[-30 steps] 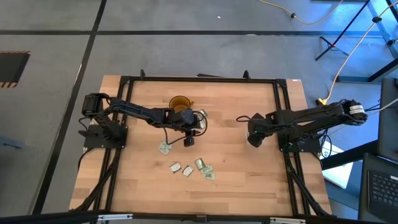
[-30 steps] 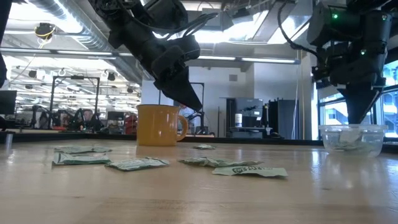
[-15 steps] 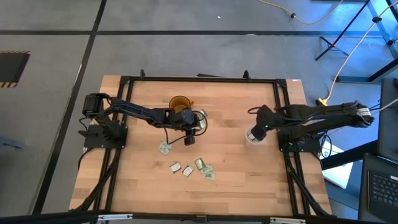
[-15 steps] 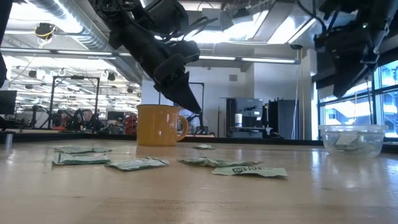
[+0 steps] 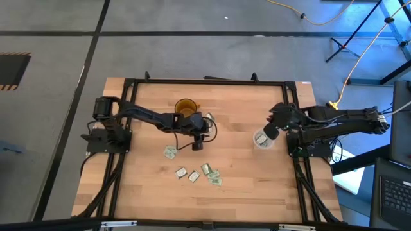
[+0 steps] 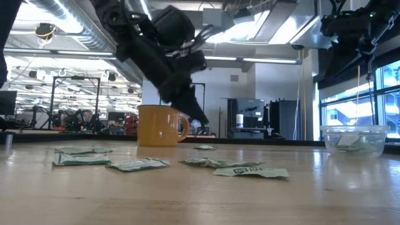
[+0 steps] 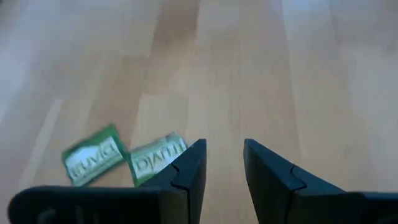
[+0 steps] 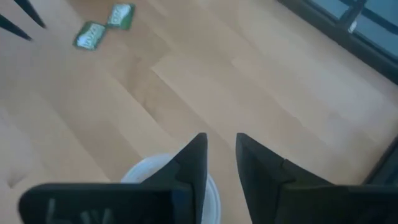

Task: Pick and place items into bin
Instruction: Put the truvia packet into the transparent bin

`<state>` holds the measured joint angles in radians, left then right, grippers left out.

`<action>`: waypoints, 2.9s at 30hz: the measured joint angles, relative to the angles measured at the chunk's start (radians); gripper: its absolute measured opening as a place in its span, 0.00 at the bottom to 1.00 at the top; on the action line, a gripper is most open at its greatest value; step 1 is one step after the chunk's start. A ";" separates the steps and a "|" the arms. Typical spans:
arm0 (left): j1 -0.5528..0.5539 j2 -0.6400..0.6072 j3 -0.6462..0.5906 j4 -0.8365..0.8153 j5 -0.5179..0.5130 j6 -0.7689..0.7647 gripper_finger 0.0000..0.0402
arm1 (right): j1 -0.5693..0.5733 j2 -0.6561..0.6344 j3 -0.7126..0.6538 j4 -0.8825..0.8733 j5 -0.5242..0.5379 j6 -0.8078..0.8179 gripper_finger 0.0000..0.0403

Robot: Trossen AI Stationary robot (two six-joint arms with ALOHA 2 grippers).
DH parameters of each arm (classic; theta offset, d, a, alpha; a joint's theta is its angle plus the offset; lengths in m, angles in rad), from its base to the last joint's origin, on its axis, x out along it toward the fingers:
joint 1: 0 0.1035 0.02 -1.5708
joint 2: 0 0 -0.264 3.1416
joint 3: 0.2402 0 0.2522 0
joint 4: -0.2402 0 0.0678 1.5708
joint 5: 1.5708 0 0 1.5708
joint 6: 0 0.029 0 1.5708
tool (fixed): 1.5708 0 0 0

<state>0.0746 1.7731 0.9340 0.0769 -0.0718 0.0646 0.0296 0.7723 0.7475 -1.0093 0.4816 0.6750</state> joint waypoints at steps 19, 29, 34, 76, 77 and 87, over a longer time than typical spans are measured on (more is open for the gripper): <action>0.039 0.159 0.001 0.108 -0.077 0.025 0.25 | 0.000 0.006 0.000 0.026 0.000 -0.003 0.22; 0.038 0.166 0.003 0.099 -0.077 0.024 0.18 | 0.000 0.006 0.000 0.026 -0.001 -0.003 0.22; 0.035 0.168 0.003 0.105 -0.076 0.026 0.09 | 0.000 0.006 0.000 0.026 -0.001 -0.003 0.22; -0.256 0.115 0.172 0.265 -0.458 0.951 0.02 | -0.055 0.363 0.000 0.744 -0.416 -0.031 0.64; -0.259 0.115 0.172 0.267 -0.466 0.954 0.02 | -0.055 0.364 0.000 0.757 -0.418 -0.038 0.66; -0.259 0.115 0.172 0.405 -0.496 1.036 0.02 | -0.055 0.388 0.000 0.804 -0.487 -0.054 0.68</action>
<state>-0.1844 1.8877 1.1061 0.4818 -0.5681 1.1002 -0.0254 1.1606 0.7471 -0.2053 -0.0055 0.6207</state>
